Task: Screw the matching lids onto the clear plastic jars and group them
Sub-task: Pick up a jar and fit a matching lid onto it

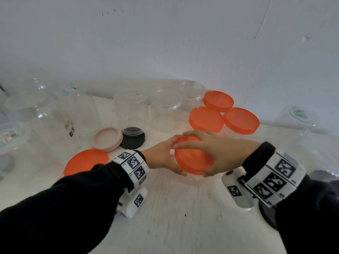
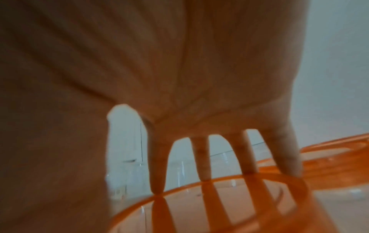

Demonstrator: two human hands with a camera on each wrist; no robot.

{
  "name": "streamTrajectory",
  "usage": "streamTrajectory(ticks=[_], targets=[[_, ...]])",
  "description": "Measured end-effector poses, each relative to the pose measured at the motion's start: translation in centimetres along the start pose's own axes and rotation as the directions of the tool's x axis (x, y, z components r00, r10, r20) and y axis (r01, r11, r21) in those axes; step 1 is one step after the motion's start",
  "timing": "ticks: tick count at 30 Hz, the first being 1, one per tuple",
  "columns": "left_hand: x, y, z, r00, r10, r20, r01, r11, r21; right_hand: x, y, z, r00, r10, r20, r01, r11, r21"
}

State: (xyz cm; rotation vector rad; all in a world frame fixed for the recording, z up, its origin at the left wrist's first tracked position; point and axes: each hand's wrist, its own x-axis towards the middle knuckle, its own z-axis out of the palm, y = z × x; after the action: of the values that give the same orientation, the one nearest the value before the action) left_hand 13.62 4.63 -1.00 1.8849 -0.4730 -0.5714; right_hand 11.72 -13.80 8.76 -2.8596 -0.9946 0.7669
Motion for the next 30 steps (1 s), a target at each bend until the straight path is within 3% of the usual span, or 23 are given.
streamTrajectory(ticks=[6, 8, 11, 13, 18, 20, 24, 26, 30], targets=[[-0.1, 0.0, -0.1, 1.000, 0.006, 0.025, -0.005, 0.999, -0.034, 0.6, -0.6, 0.5, 0.959, 0.202, -0.200, -0.231, 0.964, -0.134], [-0.2, 0.0, -0.1, 1.000, 0.003, 0.021, -0.003, 1.000, -0.023, 0.6, -0.5, 0.5, 0.969, 0.168, -0.179, -0.196, 0.969, -0.149], [-0.1, -0.1, -0.2, 0.999, 0.011, 0.038, -0.010, 1.000, -0.026, 0.0, -0.3, -0.2, 0.999, 0.015, -0.038, -0.016, 0.999, -0.039], [-0.1, 0.0, -0.1, 0.998, 0.017, 0.057, -0.016, 1.000, -0.027, 0.0, -0.2, -0.3, 1.000, -0.010, -0.022, 0.009, 0.999, -0.037], [-0.2, 0.2, 0.0, 0.999, 0.007, 0.040, -0.006, 0.999, -0.035, 0.7, -1.2, 0.4, 0.956, 0.190, -0.225, -0.233, 0.955, -0.185], [-0.1, 0.0, -0.1, 1.000, 0.007, 0.030, -0.007, 0.999, -0.031, 0.7, -0.8, 0.3, 0.967, 0.168, -0.191, -0.201, 0.965, -0.170], [-0.1, -0.1, -0.1, 1.000, 0.004, 0.029, -0.003, 0.999, -0.038, 0.0, -0.4, -0.6, 1.000, 0.010, 0.012, -0.010, 1.000, -0.026], [-0.1, -0.1, 0.0, 1.000, 0.004, 0.028, -0.003, 0.999, -0.036, 0.2, -0.4, -0.3, 0.999, 0.032, -0.043, -0.035, 0.998, -0.060], [-0.1, -0.1, -0.1, 1.000, 0.014, 0.022, -0.013, 0.998, -0.065, 0.6, -1.1, 0.5, 0.957, 0.187, -0.223, -0.223, 0.963, -0.153]])
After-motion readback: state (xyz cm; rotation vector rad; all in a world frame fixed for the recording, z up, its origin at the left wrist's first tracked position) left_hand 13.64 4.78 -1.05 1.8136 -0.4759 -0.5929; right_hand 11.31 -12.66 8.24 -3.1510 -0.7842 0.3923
